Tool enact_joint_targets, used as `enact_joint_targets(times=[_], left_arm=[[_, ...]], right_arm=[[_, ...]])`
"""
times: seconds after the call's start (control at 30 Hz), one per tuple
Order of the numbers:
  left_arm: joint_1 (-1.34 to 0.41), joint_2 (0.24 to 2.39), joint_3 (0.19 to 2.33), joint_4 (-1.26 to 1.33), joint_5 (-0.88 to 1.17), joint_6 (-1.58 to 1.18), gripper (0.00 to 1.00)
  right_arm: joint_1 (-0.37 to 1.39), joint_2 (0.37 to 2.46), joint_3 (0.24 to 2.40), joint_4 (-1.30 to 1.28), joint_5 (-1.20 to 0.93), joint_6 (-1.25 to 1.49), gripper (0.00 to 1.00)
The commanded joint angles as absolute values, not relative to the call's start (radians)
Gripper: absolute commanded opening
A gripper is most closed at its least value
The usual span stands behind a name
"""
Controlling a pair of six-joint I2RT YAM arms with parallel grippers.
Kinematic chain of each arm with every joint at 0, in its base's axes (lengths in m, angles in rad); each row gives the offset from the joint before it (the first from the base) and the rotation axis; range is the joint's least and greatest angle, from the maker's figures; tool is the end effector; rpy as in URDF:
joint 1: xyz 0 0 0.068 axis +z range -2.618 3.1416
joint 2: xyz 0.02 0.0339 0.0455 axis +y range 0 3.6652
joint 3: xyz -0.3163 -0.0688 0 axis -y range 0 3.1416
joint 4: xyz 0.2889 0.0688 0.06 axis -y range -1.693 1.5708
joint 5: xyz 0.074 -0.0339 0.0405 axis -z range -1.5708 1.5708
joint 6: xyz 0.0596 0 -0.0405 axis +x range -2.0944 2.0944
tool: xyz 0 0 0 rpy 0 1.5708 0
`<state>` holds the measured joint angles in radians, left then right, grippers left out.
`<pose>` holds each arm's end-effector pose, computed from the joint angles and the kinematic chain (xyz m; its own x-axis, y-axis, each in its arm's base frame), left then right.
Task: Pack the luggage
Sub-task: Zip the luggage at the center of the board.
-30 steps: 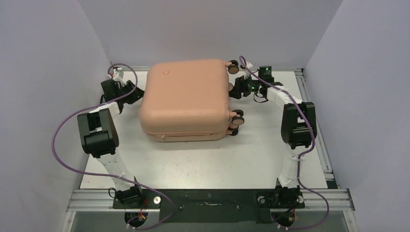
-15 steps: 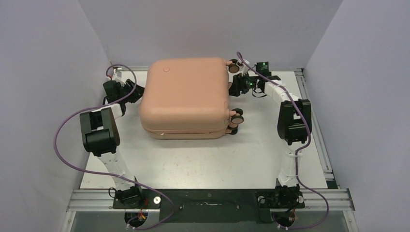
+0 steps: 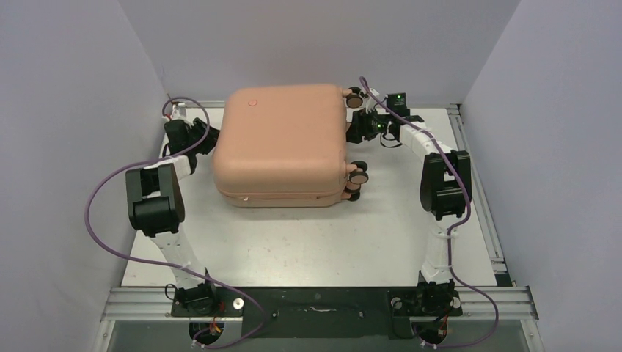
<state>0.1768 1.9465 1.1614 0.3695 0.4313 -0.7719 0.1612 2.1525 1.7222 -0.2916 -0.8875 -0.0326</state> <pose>0.4966 0.0634 0.1942 -0.4360 -0.7215 -0.5379 -0.1219 0.6395 -0.7591 0.5504 0.1363 0.2380 -0.6299 -0.1233 -0.7669 -0.6967 0.5260 0.4877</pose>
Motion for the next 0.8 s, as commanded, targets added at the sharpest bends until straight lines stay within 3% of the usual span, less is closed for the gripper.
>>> enact_joint_targets(times=[0.0, 0.4, 0.77], left_arm=[[-0.113, 1.698, 1.294, 0.529, 0.945, -0.871, 0.42], [-0.229, 1.669, 1.424, 0.301, 0.927, -0.725, 0.42], [-0.261, 1.682, 1.485, 0.146, 0.923, -0.616, 0.41]], right_arm=[[0.392, 2.083, 1.726, -0.053, -1.071, 0.084, 0.59], [0.474, 1.939, 1.589, -0.298, -1.007, -0.169, 0.59], [0.54, 1.876, 1.606, -0.299, -0.952, -0.153, 0.59]])
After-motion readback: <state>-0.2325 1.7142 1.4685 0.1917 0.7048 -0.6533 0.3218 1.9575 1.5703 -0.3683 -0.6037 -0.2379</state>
